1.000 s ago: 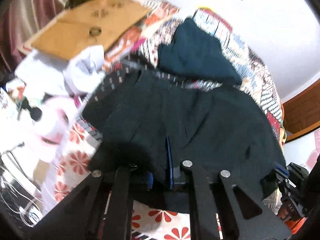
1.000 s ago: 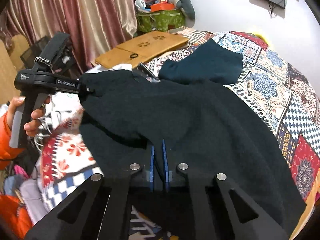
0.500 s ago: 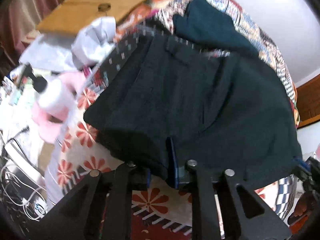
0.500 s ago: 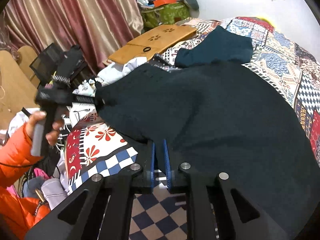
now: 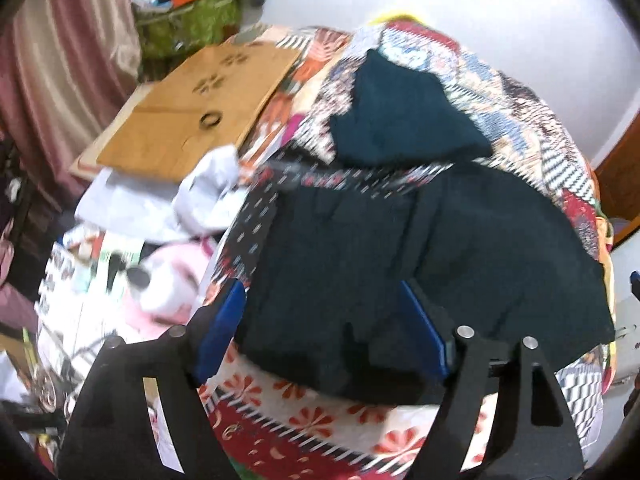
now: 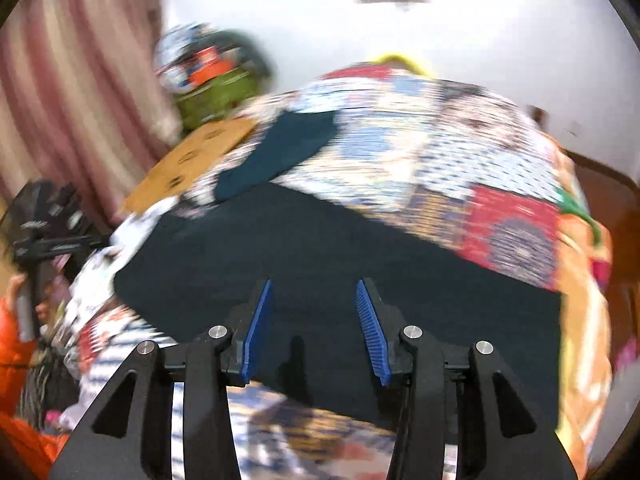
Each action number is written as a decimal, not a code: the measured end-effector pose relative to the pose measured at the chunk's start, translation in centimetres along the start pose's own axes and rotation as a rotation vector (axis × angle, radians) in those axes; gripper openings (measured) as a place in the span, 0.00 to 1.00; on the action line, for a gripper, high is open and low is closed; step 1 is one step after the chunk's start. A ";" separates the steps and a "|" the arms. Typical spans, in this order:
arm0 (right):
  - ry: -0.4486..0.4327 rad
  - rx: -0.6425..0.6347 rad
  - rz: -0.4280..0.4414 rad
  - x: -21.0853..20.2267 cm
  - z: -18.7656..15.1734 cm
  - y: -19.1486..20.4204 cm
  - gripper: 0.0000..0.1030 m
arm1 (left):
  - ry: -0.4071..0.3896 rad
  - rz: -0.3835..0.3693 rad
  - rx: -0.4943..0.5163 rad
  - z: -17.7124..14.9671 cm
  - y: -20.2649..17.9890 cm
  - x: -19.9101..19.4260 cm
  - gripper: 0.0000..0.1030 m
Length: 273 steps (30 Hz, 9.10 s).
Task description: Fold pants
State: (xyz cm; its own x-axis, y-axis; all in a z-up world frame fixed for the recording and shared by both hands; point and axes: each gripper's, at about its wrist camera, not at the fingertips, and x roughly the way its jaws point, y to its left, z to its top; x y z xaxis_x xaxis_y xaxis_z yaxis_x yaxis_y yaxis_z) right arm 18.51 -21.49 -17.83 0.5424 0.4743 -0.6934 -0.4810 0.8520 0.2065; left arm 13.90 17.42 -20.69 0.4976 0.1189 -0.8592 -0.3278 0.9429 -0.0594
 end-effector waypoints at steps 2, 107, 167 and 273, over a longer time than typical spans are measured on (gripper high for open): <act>-0.001 0.083 -0.092 -0.5 -0.4 -3.6 0.39 | -0.013 -0.008 0.033 1.2 -1.4 0.1 0.78; -0.306 0.446 -0.203 -8.0 -0.8 -13.3 0.06 | -0.135 -0.304 0.651 3.7 -30.8 -0.9 0.99; 0.183 -0.004 -0.051 9.7 2.1 -2.4 0.51 | 0.073 -0.133 0.585 4.0 -23.7 9.1 0.99; 0.069 0.217 -0.123 2.8 -5.1 -3.0 0.66 | -0.409 -0.327 0.437 5.4 -21.4 -9.6 0.17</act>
State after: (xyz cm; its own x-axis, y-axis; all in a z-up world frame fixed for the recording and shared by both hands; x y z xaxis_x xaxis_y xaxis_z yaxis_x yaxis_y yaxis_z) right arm 17.94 -23.88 -23.91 0.5360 0.3540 -0.7664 -0.2509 0.9336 0.2558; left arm 20.48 -2.25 -8.39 0.8073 -0.1670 -0.5660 0.2033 0.9791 0.0011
